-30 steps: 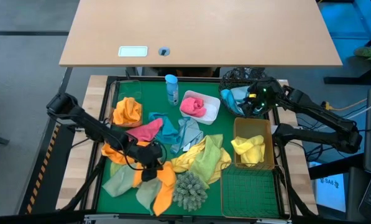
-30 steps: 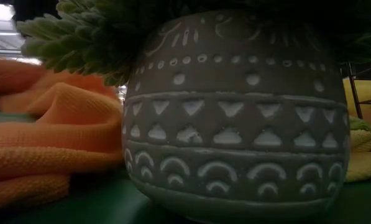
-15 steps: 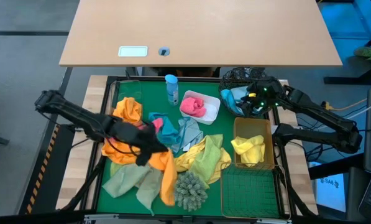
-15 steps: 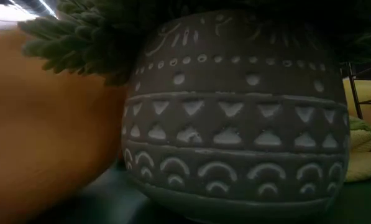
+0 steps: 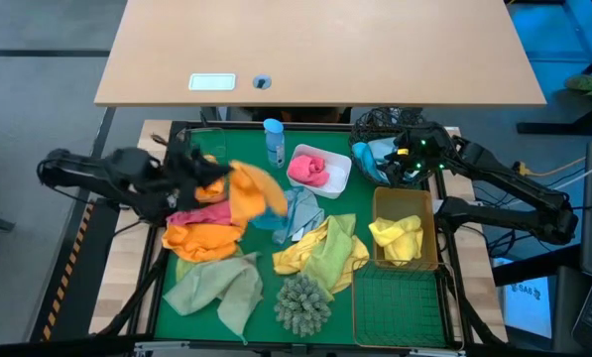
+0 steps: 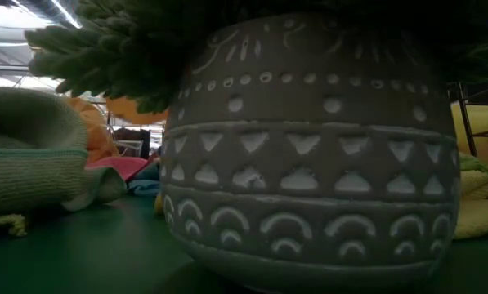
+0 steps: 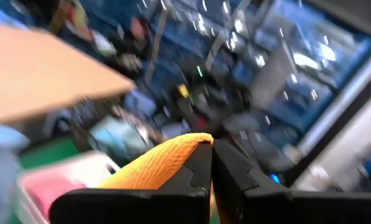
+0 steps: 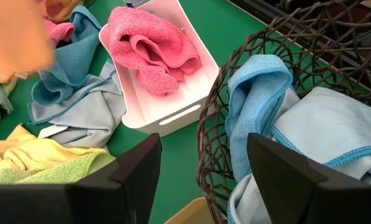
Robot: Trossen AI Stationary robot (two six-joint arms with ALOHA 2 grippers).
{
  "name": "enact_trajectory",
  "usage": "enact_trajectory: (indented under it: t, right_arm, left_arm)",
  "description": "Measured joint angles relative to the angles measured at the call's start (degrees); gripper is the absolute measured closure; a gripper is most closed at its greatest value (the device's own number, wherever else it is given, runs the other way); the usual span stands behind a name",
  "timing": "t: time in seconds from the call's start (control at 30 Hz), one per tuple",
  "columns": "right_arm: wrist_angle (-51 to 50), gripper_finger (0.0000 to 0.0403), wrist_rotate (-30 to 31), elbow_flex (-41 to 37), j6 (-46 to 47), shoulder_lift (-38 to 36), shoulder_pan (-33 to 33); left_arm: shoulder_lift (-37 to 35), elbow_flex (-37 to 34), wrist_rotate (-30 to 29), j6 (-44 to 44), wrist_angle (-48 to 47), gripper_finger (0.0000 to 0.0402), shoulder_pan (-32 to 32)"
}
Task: Sort microfiber towel by color & place in baskets
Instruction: Put the orange microfiber towel into the transparent bin
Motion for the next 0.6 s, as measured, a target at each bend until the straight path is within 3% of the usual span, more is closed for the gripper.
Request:
enact_trajectory:
  t: [0.37,0.6]
  right_arm:
    - [0.02,0.0166,0.02,0.0,-0.07,0.0,-0.02]
    - [0.02,0.0166,0.02,0.0,-0.41,0.0,-0.02]
  left_arm:
    - [-15.48,0.11,-15.91,15.66,2.14,0.0401,6.36]
    - [-19.36,0.11,-28.26,21.79,-0.55,0.0401,7.16]
